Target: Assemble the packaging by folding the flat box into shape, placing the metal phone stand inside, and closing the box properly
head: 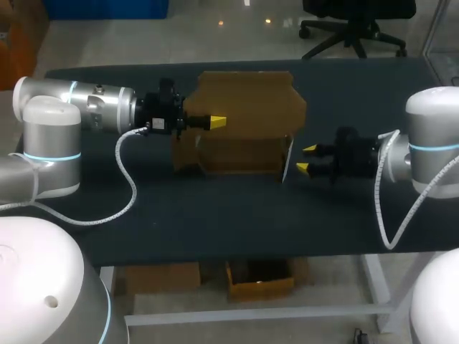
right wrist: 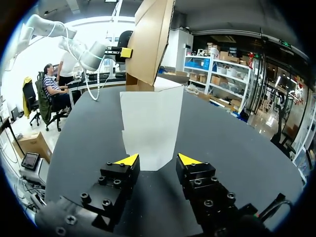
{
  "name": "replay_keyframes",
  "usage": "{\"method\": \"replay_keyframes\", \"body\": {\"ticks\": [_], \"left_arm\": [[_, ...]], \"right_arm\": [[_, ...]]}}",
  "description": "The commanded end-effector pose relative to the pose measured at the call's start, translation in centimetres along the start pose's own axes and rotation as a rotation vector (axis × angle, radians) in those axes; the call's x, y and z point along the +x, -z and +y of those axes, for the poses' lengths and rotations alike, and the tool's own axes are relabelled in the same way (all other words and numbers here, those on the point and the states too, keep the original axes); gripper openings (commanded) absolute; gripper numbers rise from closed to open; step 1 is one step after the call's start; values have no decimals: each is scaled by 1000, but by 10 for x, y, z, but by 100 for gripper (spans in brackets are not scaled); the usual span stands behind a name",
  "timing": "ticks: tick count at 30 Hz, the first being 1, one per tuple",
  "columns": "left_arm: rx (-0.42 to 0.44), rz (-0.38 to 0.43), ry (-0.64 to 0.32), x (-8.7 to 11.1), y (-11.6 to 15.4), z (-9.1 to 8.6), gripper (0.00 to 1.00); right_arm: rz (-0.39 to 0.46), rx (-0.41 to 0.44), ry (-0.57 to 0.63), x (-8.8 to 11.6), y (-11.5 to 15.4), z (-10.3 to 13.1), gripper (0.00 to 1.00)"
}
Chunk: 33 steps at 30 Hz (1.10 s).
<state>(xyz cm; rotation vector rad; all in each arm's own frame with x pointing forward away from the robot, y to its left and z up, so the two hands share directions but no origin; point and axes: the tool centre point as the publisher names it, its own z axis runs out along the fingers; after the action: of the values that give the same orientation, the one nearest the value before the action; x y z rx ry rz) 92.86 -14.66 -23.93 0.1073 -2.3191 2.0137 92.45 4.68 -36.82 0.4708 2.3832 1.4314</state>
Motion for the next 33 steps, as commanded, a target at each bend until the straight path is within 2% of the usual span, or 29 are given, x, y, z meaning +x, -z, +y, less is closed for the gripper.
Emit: {"method": "replay_keyframes", "body": {"ticks": [1,8,18,33], "left_arm": [[1,1,0,-1,-1,4,0],[1,1,0,-1,-1,4,0],[1,1,0,-1,-1,4,0],[1,1,0,-1,-1,4,0]], "right_arm": [[-1,-4,1,1,0,-1,44],[52,3,119,-4,-13,24,45],[57,16,136,-7,-14,24,44],[66,-9,124,2,-30,27,45]]}}
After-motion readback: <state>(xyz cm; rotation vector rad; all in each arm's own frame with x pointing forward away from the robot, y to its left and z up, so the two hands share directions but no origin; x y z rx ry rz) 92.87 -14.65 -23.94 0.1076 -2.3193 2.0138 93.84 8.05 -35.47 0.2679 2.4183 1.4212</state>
